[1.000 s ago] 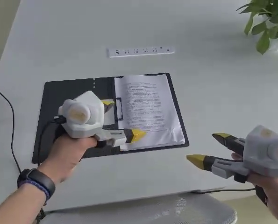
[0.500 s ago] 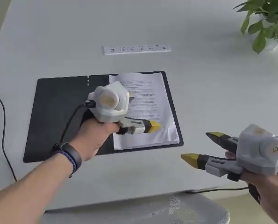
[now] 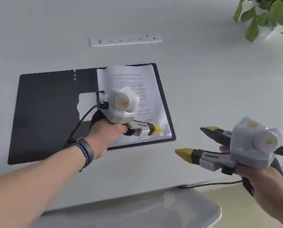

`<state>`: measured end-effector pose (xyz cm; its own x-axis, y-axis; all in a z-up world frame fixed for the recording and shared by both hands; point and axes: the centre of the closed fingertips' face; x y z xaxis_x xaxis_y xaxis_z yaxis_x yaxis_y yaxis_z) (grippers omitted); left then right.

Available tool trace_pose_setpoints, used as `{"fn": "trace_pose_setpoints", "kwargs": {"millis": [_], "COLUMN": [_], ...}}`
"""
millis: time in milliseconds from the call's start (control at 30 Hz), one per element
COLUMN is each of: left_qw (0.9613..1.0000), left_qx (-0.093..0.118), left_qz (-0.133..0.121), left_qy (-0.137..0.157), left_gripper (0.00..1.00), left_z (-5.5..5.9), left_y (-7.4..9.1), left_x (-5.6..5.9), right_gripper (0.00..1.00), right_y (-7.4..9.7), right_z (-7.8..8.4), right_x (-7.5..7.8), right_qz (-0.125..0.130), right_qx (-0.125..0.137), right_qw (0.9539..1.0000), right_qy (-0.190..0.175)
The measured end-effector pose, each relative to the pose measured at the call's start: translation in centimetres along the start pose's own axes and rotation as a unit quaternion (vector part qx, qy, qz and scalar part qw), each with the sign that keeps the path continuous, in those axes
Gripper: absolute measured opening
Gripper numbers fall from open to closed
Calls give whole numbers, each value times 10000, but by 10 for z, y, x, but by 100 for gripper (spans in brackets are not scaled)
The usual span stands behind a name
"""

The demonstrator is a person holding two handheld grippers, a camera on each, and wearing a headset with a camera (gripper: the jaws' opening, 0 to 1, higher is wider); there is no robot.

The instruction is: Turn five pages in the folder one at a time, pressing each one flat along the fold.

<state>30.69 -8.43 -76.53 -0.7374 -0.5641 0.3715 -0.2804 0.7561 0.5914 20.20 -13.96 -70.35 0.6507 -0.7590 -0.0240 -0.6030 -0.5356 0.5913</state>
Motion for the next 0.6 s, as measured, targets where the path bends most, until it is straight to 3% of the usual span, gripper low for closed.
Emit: {"fn": "trace_pose_setpoints", "kwargs": {"millis": [300, 467, 600], "left_qw": [9995, 9992, 9974], "left_qx": [-51, -126, -197], "left_qz": [-285, -375, -583], "left_qy": [119, -115, -381], "left_gripper": [71, 69, 66], "left_z": [8, 17, 21], "left_y": [-24, -34, -38], "left_x": [-1, 2, -8], "right_gripper": [66, 66, 66], "right_y": [0, -1, -3], "right_z": [4, 4, 6], "right_x": [3, 4, 5], "right_qz": [-7, -32, -57], "right_qx": [-19, -31, -57], "right_qw": [10000, 10000, 9999], "right_qy": [-70, -81, -82]}}
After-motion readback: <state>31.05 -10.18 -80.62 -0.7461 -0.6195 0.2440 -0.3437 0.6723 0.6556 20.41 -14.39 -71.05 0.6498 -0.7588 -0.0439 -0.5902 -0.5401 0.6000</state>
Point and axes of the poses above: the centre of the closed fingertips' face, and the gripper's own axes: y roughly backward along the fingers, x roughly to its right, z roughly out of its underside, and after that the axes turned 14 degrees about y, right-handed
